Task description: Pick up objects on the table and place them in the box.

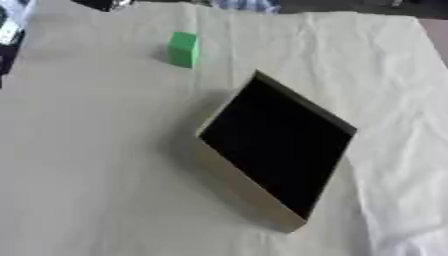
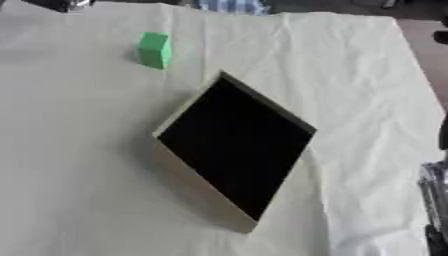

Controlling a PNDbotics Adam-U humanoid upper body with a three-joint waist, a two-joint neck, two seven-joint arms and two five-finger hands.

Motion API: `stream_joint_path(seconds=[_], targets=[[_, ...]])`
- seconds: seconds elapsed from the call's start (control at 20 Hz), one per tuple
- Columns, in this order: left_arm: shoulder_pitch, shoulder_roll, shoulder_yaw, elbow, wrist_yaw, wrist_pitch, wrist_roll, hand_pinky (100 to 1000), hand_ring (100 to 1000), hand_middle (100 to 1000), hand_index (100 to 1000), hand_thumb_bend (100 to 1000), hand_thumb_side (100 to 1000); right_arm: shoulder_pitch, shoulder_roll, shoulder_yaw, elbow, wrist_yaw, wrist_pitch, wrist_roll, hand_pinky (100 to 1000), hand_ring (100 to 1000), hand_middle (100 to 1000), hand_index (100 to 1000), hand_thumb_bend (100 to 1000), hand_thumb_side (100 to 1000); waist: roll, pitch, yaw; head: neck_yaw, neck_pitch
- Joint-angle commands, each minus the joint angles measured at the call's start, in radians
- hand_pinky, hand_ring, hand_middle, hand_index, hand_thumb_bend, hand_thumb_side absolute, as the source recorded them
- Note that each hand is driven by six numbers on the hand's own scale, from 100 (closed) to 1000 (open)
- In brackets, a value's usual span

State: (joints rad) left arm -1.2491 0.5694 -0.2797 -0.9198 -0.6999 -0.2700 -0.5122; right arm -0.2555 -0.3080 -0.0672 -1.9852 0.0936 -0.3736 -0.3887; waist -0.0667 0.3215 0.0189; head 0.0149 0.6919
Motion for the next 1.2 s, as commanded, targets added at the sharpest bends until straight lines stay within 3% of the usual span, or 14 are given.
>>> stream_joint_path(seconds=[0.05,0.25,0.55,0.75,1.05,1.2], targets=[[-0.029,0.000,-0.004,0.002,-0.032,-0.019,-0.120,847,877,833,915,447,459,-0.010,-0.023,-0.001,-0.015,-0.008,0.001,0.006,650,690,611,765,100,778,0.003,-0.017,-0.002,0.003,-0.012],[-0.030,-0.010,-0.009,-0.007,-0.056,-0.022,-0.217,862,897,844,918,408,376,-0.013,-0.021,0.000,-0.015,-0.012,0.002,0.008,650,688,610,765,100,776,0.003,-0.017,-0.004,0.007,-0.012],[-0.034,-0.025,-0.013,-0.021,-0.087,0.002,-0.256,870,923,875,930,357,189,-0.016,-0.019,0.001,-0.015,-0.015,0.004,0.011,649,684,608,764,100,775,0.004,-0.019,-0.007,0.016,-0.014],[-0.037,-0.039,-0.011,-0.014,-0.104,0.024,-0.279,873,931,890,942,399,239,-0.017,-0.017,0.001,-0.015,-0.018,0.005,0.011,648,681,605,763,100,773,0.006,-0.019,-0.010,0.019,-0.014],[-0.044,-0.060,-0.006,-0.013,-0.087,0.042,-0.282,853,918,886,952,345,202,-0.020,-0.014,0.002,-0.015,-0.021,0.007,0.012,647,677,601,761,100,775,0.008,-0.017,-0.015,0.025,-0.013],[-0.047,-0.065,-0.001,-0.014,-0.081,0.064,-0.270,858,923,894,958,380,230,-0.022,-0.013,0.002,-0.015,-0.022,0.008,0.012,647,676,600,761,100,776,0.010,-0.015,-0.018,0.028,-0.013]])
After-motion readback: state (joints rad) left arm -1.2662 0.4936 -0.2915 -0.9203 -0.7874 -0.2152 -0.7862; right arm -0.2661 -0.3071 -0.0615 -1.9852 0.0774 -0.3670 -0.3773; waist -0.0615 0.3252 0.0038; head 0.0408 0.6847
